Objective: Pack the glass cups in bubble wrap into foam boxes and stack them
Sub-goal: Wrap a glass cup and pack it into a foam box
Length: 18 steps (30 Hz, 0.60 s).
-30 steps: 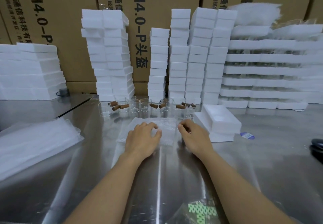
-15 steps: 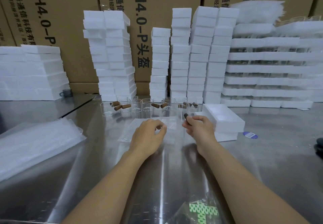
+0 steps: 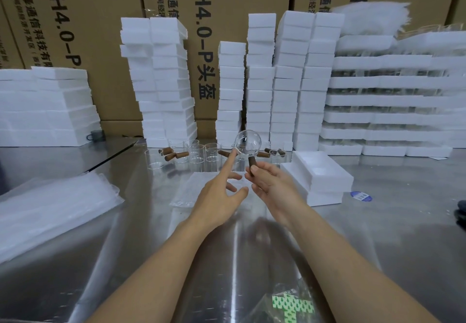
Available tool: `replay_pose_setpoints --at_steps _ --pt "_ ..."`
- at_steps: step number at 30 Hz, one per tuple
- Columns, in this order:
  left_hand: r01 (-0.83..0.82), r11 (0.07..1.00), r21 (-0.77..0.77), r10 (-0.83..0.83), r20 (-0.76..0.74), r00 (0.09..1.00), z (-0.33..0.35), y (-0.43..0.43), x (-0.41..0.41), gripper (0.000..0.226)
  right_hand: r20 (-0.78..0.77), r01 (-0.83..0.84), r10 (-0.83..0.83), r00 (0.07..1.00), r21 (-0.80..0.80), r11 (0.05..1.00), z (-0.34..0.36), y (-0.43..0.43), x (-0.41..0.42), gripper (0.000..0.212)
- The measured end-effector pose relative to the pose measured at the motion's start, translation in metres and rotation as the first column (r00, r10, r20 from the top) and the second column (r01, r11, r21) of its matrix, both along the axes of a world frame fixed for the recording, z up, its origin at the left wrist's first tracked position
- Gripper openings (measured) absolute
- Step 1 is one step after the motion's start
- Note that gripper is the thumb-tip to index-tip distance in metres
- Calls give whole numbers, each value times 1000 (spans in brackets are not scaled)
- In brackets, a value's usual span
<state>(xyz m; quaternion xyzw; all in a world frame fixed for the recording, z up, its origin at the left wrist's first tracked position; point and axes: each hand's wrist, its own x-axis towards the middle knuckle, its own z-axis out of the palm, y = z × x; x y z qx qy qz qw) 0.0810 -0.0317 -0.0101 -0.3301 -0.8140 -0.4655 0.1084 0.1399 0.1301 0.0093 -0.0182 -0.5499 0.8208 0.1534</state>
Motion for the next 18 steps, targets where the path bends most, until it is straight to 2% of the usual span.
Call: replay_pose_setpoints --at_steps 13,18 --pt "37 999 -28 -38 -38 999 0 0 0 95 5 2 -2 1000 13 1000 1 0 2 29" --pt "74 991 -115 -78 -37 996 -2 0 2 89 -9 -30 30 1000 8 1000 0 1 2 22"
